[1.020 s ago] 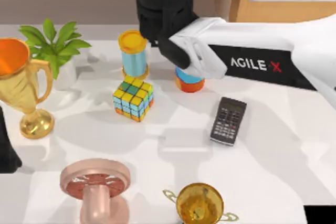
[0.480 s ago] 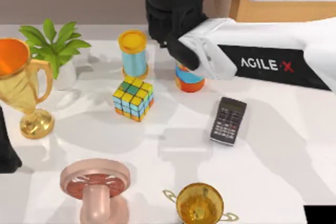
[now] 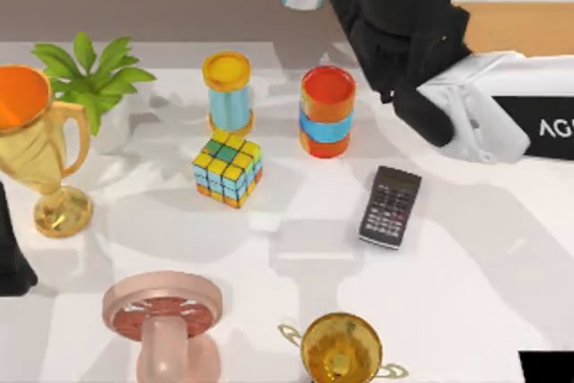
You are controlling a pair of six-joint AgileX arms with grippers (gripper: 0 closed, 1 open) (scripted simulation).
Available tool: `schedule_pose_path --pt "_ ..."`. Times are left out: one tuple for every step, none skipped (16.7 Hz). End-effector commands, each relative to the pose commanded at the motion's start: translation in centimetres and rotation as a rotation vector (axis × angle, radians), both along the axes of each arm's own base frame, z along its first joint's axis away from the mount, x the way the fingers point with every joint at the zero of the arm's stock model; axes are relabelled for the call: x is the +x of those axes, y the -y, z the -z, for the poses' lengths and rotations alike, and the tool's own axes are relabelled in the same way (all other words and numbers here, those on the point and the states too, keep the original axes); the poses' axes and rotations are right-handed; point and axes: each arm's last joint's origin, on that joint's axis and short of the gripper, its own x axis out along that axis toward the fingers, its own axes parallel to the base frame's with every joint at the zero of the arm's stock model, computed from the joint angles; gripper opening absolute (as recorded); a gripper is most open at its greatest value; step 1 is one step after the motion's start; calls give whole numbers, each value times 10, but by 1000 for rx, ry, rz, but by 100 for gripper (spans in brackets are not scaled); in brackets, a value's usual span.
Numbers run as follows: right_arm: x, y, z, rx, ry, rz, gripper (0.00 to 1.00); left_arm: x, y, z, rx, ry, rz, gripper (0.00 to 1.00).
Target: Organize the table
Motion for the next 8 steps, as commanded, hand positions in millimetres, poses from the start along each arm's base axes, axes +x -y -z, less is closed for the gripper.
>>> schedule_pose_path --pt "-9 10 -1 35 -11 -43 0 0 0 0 0 0 0 100" --pt "-18 20 -1 69 -25 -88 0 0 0 0 0 0 0 100" --pt "-28 30 0 101 -40 -133 0 0 0 0 0 0 0 100" --pt "-37 40 2 132 -60 -177 0 0 0 0 0 0 0 100" --pt "-46 51 5 162 -83 -218 0 0 0 0 0 0 0 100" --pt "-56 62 8 192 -108 -256 0 0 0 0 0 0 0 100" --pt "-63 73 13 222 -135 -287 0 0 0 0 0 0 0 100" --pt "-71 85 17 253 -165 -313 0 0 0 0 0 0 0 100"
